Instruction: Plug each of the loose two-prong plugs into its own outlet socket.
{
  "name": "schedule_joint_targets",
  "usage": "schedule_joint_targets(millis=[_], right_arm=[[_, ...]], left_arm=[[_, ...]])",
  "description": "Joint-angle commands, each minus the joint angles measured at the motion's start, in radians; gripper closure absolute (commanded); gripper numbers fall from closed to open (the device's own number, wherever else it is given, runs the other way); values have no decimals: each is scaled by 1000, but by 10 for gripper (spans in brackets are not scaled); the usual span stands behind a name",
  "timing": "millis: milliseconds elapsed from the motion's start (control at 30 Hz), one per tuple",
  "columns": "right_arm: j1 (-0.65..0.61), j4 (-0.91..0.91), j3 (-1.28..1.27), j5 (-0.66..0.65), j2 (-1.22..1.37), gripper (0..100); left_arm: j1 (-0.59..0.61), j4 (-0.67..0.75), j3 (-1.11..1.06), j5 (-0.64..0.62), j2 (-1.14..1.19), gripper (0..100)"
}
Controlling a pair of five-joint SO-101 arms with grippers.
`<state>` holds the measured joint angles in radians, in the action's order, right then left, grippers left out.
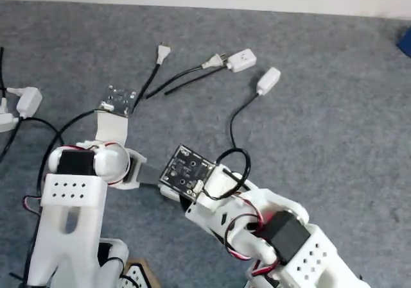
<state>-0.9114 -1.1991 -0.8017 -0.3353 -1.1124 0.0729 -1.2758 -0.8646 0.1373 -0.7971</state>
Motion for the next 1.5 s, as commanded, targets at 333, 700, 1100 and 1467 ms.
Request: schedule_joint_targets(millis=[333,700,1100,1467], right_arm=[[114,35,145,-89,483,991],[84,36,392,-86,826,991],[48,-51,398,-89,854,991],[54,-5,383,-89,865,991]], left_arm=[[329,101,76,-2,-1,447],[496,259,-61,81,-2,447],[529,269,-59,83,-2,447],[533,264,-62,83,-7,447]])
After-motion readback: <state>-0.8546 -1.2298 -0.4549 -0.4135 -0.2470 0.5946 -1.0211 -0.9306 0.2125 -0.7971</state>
